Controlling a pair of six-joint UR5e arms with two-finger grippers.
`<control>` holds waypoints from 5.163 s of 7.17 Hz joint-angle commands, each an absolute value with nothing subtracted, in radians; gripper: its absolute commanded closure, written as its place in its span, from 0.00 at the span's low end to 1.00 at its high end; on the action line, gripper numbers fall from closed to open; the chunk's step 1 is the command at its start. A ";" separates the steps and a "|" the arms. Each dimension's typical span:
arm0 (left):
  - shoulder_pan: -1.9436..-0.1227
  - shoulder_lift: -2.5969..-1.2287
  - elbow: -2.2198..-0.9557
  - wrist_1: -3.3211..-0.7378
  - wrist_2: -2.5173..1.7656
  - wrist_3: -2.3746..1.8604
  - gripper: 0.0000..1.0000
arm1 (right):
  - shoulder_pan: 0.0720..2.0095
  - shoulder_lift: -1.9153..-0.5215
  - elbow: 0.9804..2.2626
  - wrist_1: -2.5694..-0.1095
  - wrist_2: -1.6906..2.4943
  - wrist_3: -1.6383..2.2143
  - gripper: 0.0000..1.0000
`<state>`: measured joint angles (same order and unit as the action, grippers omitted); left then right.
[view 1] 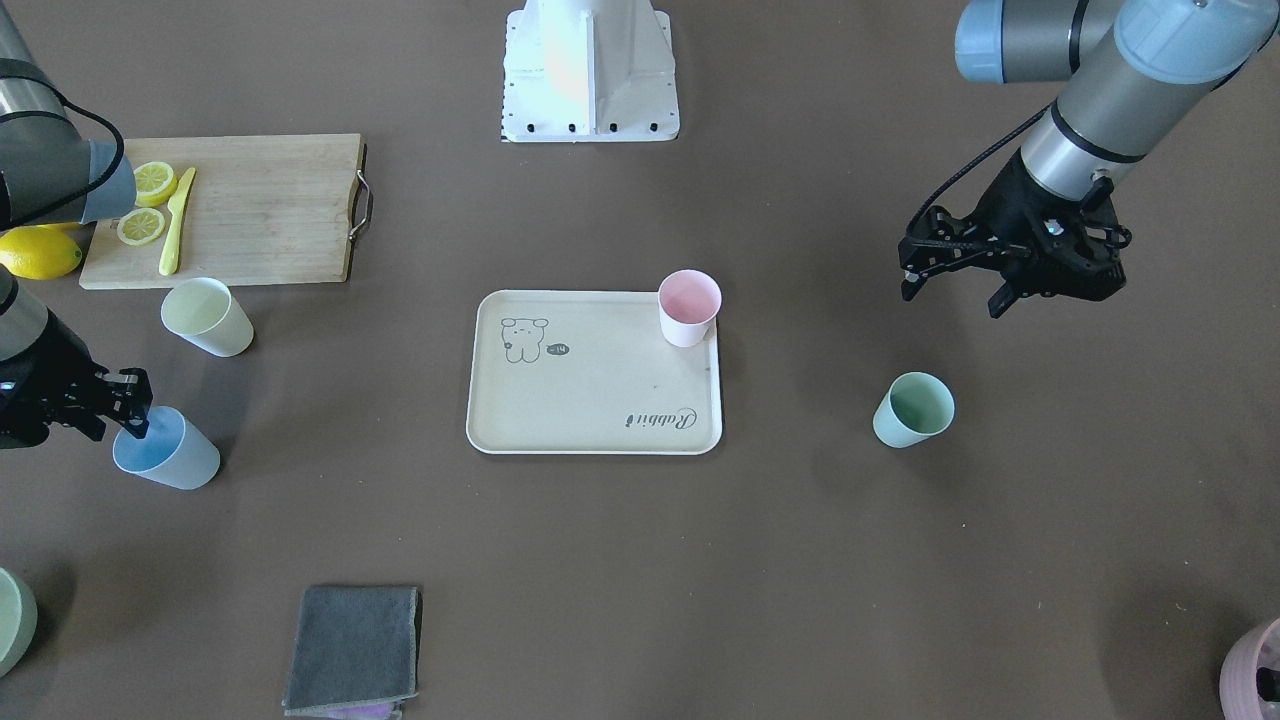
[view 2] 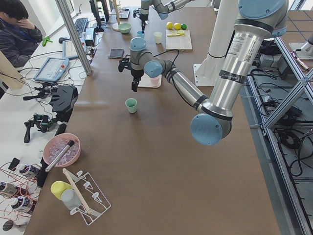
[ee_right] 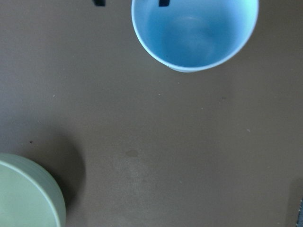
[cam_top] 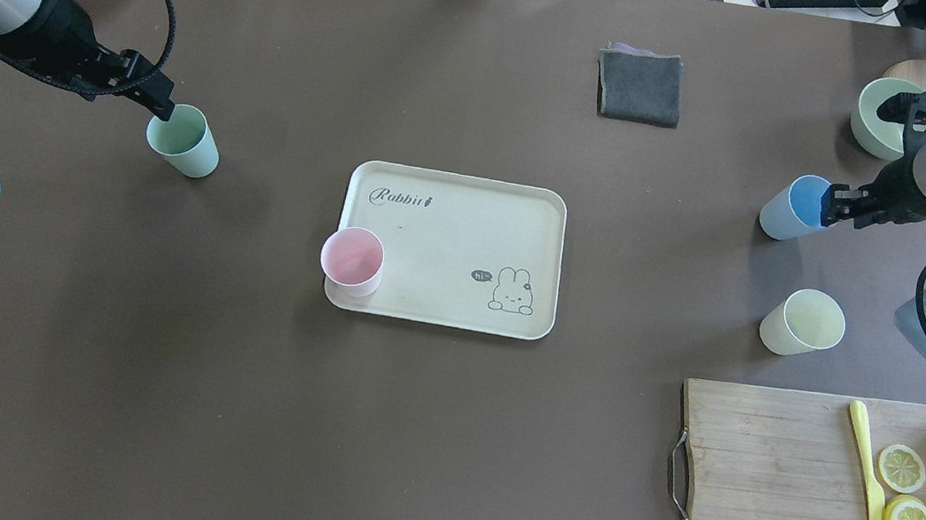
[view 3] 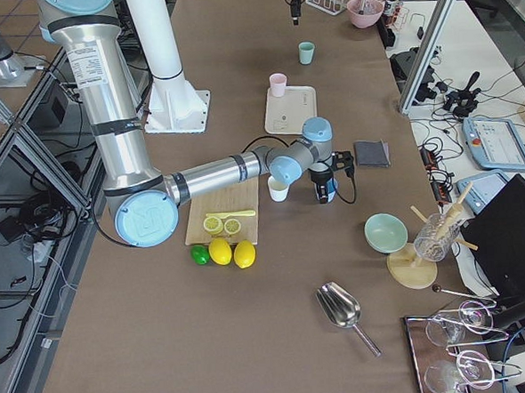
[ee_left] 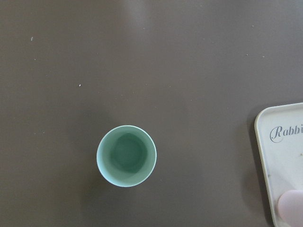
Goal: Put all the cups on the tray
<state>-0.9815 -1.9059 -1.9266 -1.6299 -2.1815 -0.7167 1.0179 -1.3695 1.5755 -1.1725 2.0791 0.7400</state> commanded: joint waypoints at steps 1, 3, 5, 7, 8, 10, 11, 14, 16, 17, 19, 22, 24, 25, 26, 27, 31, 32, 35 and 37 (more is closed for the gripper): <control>-0.982 -1.904 -1.928 -1.631 -2.181 -0.716 0.03 | 1.015 -1.365 1.585 -1.172 2.080 0.745 1.00; -0.983 -1.904 -1.925 -1.631 -2.181 -0.716 0.03 | 1.015 -1.306 1.591 -1.173 2.092 0.837 1.00; -1.006 -1.890 -1.925 -1.628 -2.184 -0.709 0.03 | 0.991 -1.237 1.603 -1.189 2.094 0.958 1.00; -1.089 -1.849 -1.896 -1.626 -2.184 -0.548 0.03 | 0.907 -1.162 1.623 -1.193 2.083 1.159 1.00; -1.127 -1.847 -1.853 -1.626 -2.186 -0.475 0.03 | 0.864 -1.100 1.629 -1.257 2.068 1.228 1.00; -1.149 -1.856 -1.787 -1.629 -2.184 -0.404 0.03 | 0.767 -0.991 1.632 -1.369 2.011 1.314 1.00; -1.149 -1.861 -1.778 -1.635 -2.184 -0.403 0.03 | 0.718 -0.974 1.623 -1.379 1.972 1.321 1.00; -1.149 -1.861 -1.778 -1.637 -2.186 -0.405 0.03 | 0.675 -0.962 1.623 -1.378 1.959 1.325 0.41; -1.149 -1.862 -1.767 -1.640 -2.184 -0.405 0.03 | 0.684 -0.943 1.618 -1.385 1.933 1.315 0.00; -1.147 -1.865 -1.747 -1.644 -2.184 -0.405 0.03 | 0.722 -0.943 1.629 -1.387 1.953 1.307 0.00; -1.129 -1.893 -1.704 -1.649 -2.186 -0.422 0.03 | 0.822 -0.963 1.673 -1.446 2.049 1.235 0.00; -1.016 -1.893 -1.666 -1.791 -2.183 -0.610 0.03 | 0.957 -1.121 1.885 -1.592 2.126 1.010 0.00; -0.980 -1.899 -1.588 -1.917 -2.181 -0.678 0.03 | 1.072 -1.250 1.936 -1.592 2.208 0.839 0.00; -0.980 -1.926 -1.551 -1.922 -2.178 -0.678 0.10 | 1.107 -1.297 1.939 -1.589 2.220 0.763 0.00; -0.980 -1.943 -1.528 -1.922 -2.177 -0.677 0.30 | 1.118 -1.333 1.947 -1.588 2.221 0.708 0.00; -0.974 -1.956 -1.508 -1.924 -2.177 -0.676 0.46 | 1.133 -1.362 1.948 -1.582 2.223 0.665 0.00; -0.943 -1.971 -1.511 -1.934 -2.175 -0.681 1.00 | 1.225 -1.482 1.947 -1.575 2.282 0.458 0.00; -0.943 -1.999 -1.514 -1.924 -2.178 -0.683 1.00 | 1.255 -1.511 1.945 -1.575 2.301 0.409 0.00; -0.921 -2.123 -1.516 -1.867 -2.178 -0.834 1.00 | 1.331 -1.621 1.944 -1.575 2.324 0.241 0.00; -0.835 -2.213 -1.514 -1.833 -2.168 -0.960 1.00 | 1.347 -1.676 1.945 -1.575 2.322 0.228 0.00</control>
